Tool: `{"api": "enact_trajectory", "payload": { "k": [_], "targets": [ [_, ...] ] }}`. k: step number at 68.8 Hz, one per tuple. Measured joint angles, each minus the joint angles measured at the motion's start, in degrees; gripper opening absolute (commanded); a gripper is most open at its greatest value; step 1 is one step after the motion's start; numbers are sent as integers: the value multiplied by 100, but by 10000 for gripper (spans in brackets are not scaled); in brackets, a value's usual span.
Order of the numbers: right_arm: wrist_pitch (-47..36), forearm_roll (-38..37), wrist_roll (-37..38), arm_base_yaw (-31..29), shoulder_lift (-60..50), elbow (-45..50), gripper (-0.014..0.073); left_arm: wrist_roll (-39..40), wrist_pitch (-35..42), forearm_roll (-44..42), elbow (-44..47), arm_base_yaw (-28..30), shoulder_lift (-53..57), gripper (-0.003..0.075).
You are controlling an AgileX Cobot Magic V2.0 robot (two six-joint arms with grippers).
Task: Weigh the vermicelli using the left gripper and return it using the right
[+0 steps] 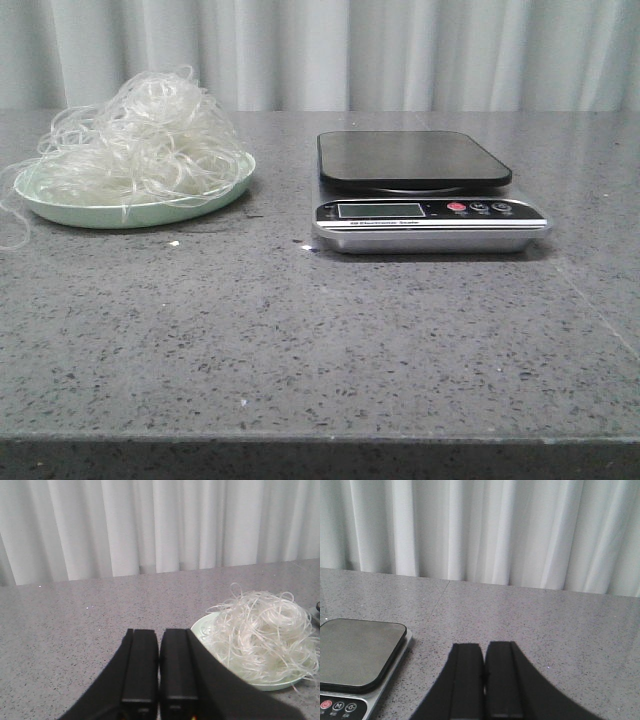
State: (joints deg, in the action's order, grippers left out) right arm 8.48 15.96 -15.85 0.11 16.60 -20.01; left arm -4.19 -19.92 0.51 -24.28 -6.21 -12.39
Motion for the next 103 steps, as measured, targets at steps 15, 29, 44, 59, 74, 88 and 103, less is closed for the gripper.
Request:
{"api": "enact_trajectory", "payload": {
  "k": [15,29,44,59,74,88,103],
  "targets": [
    [0,0,0,0,0,0,151,0,0,0,0,0,0,137],
    [0,0,0,0,0,0,151,0,43,0,56,0,0,137],
    [0,0,0,0,0,0,151,0,774,0,860,69,405,137],
    [0,0,0,0,-9,0,151,0,1049,123,1638,489,935,137],
    [0,0,0,0,-13,0,151,0,1515,191,2440,584,1200,137],
    [0,0,0,0,-13,0,151,0,1553,212,2442,584,1259,137],
    [0,0,0,0,-13,0,151,0,1553,211,2442,584,1259,137]
  ]
}}
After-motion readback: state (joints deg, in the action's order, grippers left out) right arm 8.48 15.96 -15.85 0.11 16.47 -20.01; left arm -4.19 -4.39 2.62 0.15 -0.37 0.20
